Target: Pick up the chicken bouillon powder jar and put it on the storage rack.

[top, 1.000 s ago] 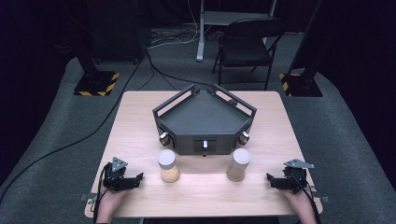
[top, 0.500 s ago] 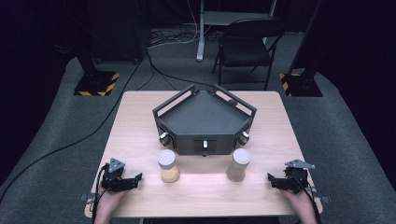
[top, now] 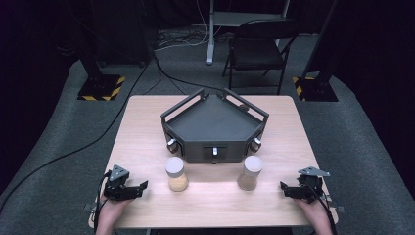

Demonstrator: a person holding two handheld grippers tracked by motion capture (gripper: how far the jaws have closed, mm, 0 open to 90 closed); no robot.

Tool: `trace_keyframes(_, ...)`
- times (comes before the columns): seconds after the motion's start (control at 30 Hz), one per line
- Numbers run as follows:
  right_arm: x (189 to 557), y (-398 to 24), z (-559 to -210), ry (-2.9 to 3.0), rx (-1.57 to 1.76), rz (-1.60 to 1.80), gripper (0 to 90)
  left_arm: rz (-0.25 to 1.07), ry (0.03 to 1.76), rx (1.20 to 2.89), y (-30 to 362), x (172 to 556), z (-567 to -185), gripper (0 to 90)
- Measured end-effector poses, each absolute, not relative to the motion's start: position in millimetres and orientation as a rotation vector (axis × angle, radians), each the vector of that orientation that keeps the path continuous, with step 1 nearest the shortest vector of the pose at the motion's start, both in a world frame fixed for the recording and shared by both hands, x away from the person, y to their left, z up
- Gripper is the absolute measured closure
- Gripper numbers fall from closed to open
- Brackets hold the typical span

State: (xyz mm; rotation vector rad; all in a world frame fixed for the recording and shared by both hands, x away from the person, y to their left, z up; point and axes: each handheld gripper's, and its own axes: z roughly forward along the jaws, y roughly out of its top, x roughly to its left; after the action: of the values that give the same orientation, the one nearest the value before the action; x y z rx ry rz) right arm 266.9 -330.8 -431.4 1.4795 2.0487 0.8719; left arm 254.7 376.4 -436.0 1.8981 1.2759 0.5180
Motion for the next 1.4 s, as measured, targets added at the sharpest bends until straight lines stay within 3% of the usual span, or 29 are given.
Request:
trace_keyframes(0.83,268,-330,-431,2.052,1.48,0.87,1.3,0.526,1.075,1.763,377,229,-397,13.6)
trace_keyframes(1.4,268,-330,-431,2.053,1.48,0.87,1.1,0.507,0.935,1.802,356,228,-379,12.7)
